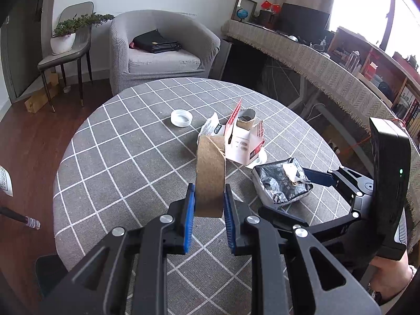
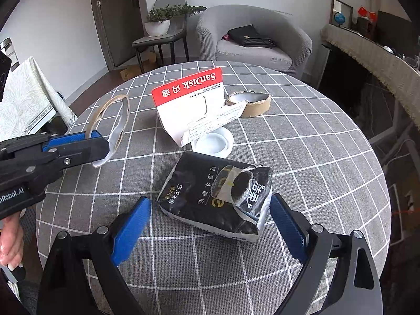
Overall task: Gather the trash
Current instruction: 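Close the right tool on the black snack bag, then carry the tape roll and snack bag to the teal bin and open the left tool, then open the right tool over the bin to drop the snack bag, then move both tools back over the table toward the remaining trash, then grasp the white SanDisk card packaging with the left tool while the right tool approaches the white lid, then close the right tool on the white plastic lid, then carry the packaging and lid over the teal bin with both tools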
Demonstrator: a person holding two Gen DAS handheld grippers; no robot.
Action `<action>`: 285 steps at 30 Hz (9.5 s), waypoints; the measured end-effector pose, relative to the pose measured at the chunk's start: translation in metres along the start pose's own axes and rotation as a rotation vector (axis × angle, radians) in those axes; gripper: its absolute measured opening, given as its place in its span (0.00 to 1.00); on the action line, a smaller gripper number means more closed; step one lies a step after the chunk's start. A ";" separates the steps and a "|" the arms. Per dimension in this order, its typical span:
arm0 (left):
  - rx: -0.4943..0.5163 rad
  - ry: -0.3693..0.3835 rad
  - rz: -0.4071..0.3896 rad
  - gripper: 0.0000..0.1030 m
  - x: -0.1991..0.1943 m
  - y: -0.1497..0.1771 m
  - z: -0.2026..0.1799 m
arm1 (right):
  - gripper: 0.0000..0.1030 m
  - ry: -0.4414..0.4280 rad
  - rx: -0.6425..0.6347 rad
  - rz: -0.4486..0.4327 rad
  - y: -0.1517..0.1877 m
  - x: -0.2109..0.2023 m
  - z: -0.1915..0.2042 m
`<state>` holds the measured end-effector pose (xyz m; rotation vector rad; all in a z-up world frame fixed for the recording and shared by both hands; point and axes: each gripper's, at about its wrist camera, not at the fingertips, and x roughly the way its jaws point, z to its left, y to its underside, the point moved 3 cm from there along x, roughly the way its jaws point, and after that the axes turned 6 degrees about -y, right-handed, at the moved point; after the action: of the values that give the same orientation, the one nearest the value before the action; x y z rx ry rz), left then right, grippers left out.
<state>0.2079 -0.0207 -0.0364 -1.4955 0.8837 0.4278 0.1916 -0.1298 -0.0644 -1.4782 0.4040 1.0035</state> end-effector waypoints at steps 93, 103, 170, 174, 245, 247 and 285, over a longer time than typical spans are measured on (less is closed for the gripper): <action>-0.333 -0.384 0.248 0.47 -0.115 0.240 0.321 | 0.69 -0.325 -0.285 0.112 0.016 0.111 0.363; -0.351 -0.396 0.078 0.51 -0.166 0.199 0.321 | 0.69 -0.312 -0.321 0.209 0.042 0.140 0.369; -0.054 -0.167 -0.236 0.77 -0.118 -0.008 0.077 | 0.68 -0.192 -0.144 -0.098 -0.039 -0.001 0.098; -0.030 -0.130 -0.221 0.77 -0.096 -0.022 0.060 | 0.68 -0.160 -0.131 -0.100 -0.046 -0.007 0.072; -0.008 -0.005 -0.056 0.02 0.004 -0.055 0.021 | 0.38 -0.081 -0.155 0.100 -0.047 0.037 -0.008; -0.021 -0.013 -0.060 0.02 -0.005 -0.049 0.027 | 0.38 -0.069 -0.150 0.093 -0.046 0.036 -0.004; -0.147 -0.275 -0.006 0.02 -0.105 0.098 0.158 | 0.38 -0.292 -0.228 -0.053 -0.007 -0.006 0.186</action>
<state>0.1075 0.1669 -0.0492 -1.5279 0.6409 0.6885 0.1300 0.0426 -0.0328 -1.5052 0.0407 1.2322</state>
